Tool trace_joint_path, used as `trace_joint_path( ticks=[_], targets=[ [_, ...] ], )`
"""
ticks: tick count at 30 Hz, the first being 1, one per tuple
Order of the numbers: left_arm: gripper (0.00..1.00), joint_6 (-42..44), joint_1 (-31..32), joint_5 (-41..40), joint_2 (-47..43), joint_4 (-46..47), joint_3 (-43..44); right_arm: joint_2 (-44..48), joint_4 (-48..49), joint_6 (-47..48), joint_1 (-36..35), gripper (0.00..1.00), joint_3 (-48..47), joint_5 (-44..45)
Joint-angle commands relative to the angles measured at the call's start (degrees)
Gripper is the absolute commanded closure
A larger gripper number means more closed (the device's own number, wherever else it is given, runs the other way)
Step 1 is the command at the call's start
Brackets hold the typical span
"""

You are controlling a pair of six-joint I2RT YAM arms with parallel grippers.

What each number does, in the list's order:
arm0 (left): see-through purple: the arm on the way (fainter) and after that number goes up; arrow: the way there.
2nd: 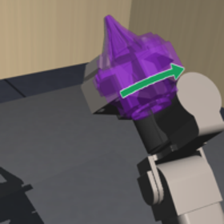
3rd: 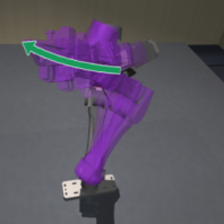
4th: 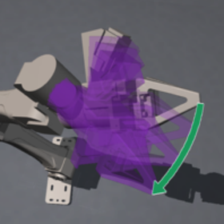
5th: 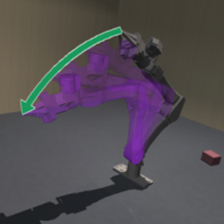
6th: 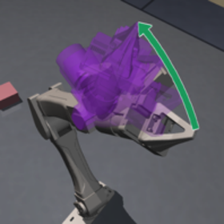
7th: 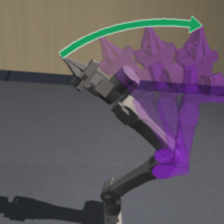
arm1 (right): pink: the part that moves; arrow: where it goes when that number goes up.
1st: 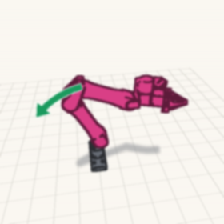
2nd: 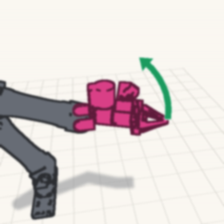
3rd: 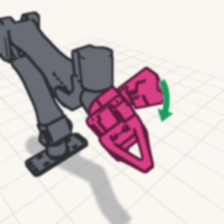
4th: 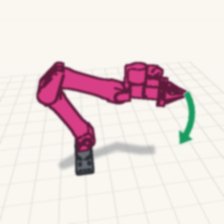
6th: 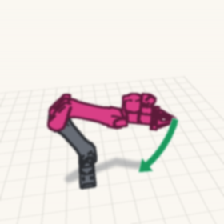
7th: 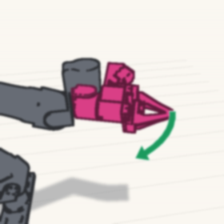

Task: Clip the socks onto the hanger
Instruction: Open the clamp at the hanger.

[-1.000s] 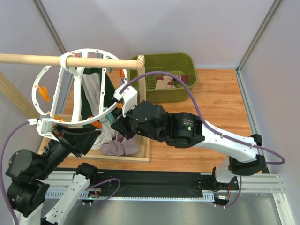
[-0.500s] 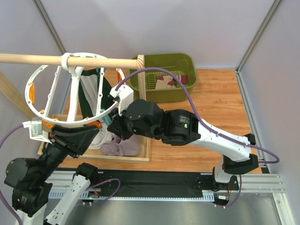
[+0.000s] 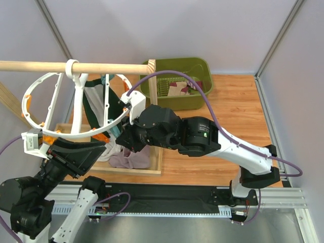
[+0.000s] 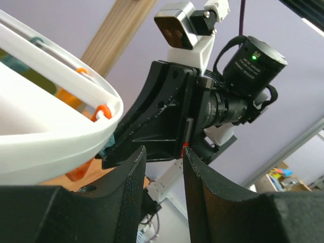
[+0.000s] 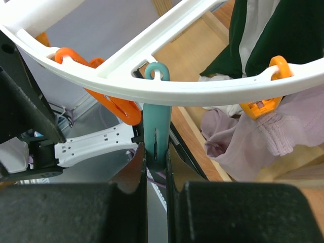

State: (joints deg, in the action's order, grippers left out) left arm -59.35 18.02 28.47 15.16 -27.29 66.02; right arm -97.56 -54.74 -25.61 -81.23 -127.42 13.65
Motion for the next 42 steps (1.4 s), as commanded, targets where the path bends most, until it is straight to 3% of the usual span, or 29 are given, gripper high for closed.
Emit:
trace_joint_path(
  ticks=[1, 10, 19, 21, 28, 33, 37, 42],
  targets=[
    [0.57, 4.67, -3.69, 2.82, 4.17, -3.29, 2.1, -0.96, -3.18, -1.64, -0.59, 1.0, -4.41, -3.36],
    [0.47, 12.15, -5.8, 3.96, 7.17, -6.55, 4.82, -2.64, -5.38, -4.1, -0.6, 1.0, -9.78, -8.37],
    [0.44, 10.93, -5.8, 3.09, 7.78, -7.51, 3.24, 0.26, -2.93, -4.46, -0.77, 1.0, -6.28, -9.08],
    [0.37, 8.13, -5.8, 1.86, 7.69, -7.78, 2.8, 1.05, -0.03, -3.76, -1.03, 1.0, -3.81, -10.39],
    [0.37, 10.12, -5.8, -0.26, 7.61, -7.17, 2.63, 1.23, 2.27, -1.55, -1.91, 1.0, -3.1, -10.22],
    [0.38, 13.99, -5.8, 1.15, 1.47, 7.04, -4.84, 2.29, 2.54, -2.25, -1.91, 1.0, -3.54, -8.12],
    [0.42, 18.74, -5.8, 1.59, 0.4, 7.95, -6.6, 0.79, -0.01, -2.78, -1.83, 1.0, -7.31, -7.76],
    [0.44, 18.05, -5.8, 1.33, 0.4, 7.62, -7.14, 1.05, -0.37, -2.7, -1.74, 1.0, -6.88, -7.15]
  ],
)
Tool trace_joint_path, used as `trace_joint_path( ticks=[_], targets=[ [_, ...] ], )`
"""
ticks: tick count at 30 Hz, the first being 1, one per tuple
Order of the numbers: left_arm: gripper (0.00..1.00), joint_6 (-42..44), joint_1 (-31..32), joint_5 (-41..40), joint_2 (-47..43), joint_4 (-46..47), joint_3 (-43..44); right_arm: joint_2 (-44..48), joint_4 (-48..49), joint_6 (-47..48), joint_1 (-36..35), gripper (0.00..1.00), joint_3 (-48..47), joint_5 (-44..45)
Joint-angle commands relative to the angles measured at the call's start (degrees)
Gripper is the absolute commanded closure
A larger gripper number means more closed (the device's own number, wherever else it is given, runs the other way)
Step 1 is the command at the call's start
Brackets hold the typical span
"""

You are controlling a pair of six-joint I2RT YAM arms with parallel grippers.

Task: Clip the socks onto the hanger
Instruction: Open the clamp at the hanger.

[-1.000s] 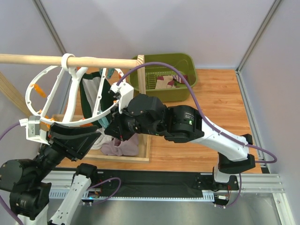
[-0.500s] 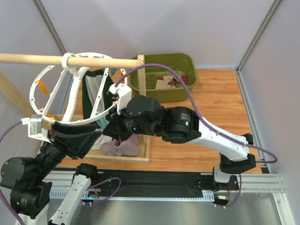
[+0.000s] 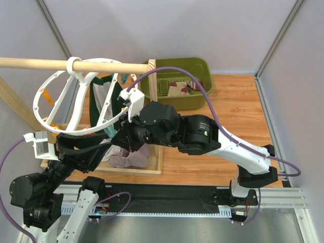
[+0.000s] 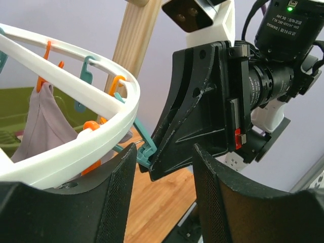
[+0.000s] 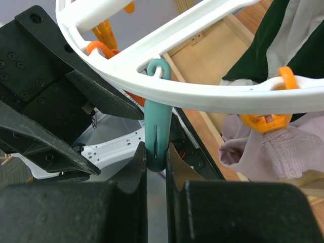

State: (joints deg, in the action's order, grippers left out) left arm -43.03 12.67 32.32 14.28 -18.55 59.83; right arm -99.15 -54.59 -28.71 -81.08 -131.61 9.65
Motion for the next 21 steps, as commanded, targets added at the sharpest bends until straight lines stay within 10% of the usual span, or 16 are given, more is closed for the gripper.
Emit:
trace_joint_path(
  ticks=[1, 14, 21],
  targets=[
    [0.44, 1.63, -0.45, -3.3, 1.36, -2.53, -0.34, 2.65, -0.69, 0.5, -1.8, 1.0, -2.69, -3.15],
    [0.35, -8.3, -0.45, -7.71, 4.07, -17.39, 5.64, 4.14, -0.61, 4.01, -1.01, 1.0, 0.3, -2.27],
    [0.31, -13.83, -0.45, -6.48, 3.47, -9.32, 1.6, 2.91, -0.7, 4.89, -1.1, 1.0, 0.3, -3.23]
  ],
)
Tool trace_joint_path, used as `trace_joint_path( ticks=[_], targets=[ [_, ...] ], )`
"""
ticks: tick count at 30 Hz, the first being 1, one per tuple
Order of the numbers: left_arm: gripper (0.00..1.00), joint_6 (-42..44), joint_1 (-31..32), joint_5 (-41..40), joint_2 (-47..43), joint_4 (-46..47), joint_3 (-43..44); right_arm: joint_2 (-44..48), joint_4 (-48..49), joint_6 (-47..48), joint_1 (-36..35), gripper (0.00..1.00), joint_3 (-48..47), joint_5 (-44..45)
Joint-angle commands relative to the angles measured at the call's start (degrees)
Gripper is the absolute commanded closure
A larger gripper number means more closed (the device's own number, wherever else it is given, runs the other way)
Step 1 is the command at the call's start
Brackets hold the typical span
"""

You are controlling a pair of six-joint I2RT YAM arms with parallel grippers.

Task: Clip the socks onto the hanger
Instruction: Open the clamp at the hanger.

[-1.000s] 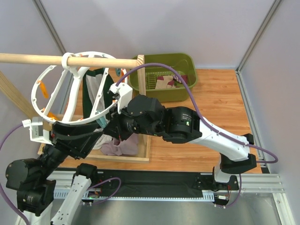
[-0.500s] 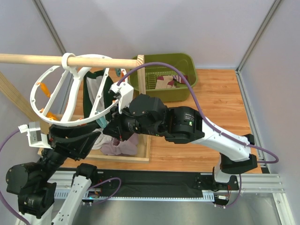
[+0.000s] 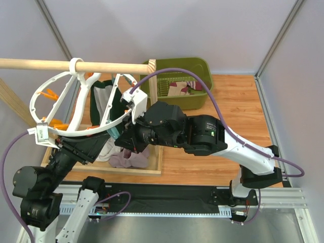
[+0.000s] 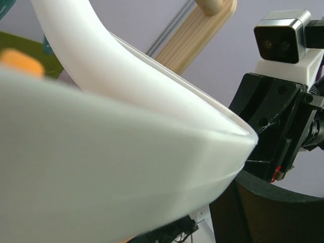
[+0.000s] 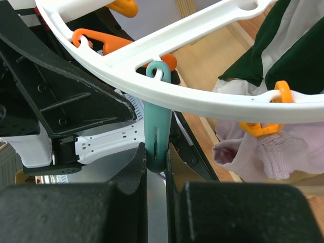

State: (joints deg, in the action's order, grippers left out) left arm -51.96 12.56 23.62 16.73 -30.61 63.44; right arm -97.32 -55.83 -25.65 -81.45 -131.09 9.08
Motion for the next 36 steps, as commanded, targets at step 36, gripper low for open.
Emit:
trace_joint_path(
  ticks=[36],
  targets=[
    [0.43, 1.86, -0.34, 3.99, 5.59, 0.11, 0.54, -8.06, 2.05, 5.87, -1.52, 1.0, -6.81, 0.06]
  ],
)
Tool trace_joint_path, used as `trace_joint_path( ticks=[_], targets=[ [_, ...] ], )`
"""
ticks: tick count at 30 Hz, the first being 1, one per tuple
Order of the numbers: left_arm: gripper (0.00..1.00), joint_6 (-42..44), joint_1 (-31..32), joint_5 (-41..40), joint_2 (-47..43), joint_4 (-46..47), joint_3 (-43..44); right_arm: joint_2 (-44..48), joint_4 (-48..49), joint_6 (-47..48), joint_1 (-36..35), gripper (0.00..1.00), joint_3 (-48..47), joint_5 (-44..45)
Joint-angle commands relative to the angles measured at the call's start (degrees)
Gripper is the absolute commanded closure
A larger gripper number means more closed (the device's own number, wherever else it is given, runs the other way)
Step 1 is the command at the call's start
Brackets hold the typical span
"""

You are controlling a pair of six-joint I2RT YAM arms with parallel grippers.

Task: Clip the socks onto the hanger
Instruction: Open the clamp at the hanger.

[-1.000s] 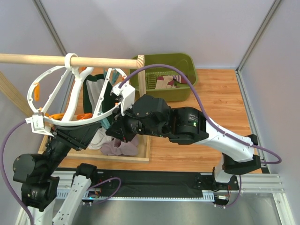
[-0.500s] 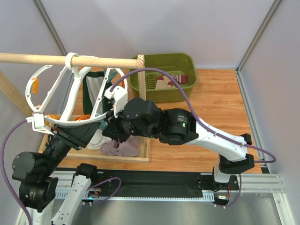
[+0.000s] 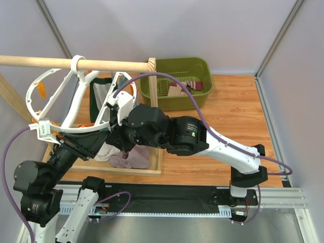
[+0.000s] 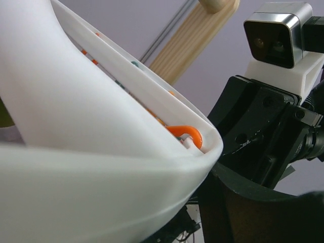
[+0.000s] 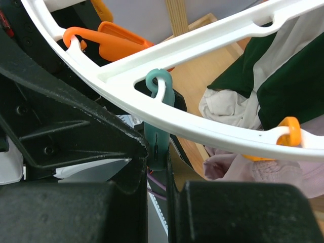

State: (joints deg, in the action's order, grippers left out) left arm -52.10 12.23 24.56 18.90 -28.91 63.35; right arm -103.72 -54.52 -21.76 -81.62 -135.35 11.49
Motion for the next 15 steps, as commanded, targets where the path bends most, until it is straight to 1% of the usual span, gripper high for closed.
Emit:
trace_joint_path(
  ticks=[1, 6, 11, 15],
  targets=[
    [0.41, 2.43, -0.01, 2.43, 3.6, -2.46, 1.07, -1.75, 0.65, 1.98, -1.34, 1.0, -2.46, -2.17],
    [0.41, 3.05, -0.01, 0.58, 4.39, -4.05, 2.3, -0.96, 0.21, 1.9, -1.61, 1.0, -0.1, -0.77],
    [0.43, 2.7, -0.01, -0.12, 5.45, -4.67, 1.6, -0.69, -0.06, 2.25, -2.05, 1.0, 0.0, 0.03],
    [0.45, 2.79, -0.01, -2.23, 5.36, -5.72, 2.3, -0.78, -0.06, 2.51, -2.31, 1.0, -0.18, 0.38]
  ],
)
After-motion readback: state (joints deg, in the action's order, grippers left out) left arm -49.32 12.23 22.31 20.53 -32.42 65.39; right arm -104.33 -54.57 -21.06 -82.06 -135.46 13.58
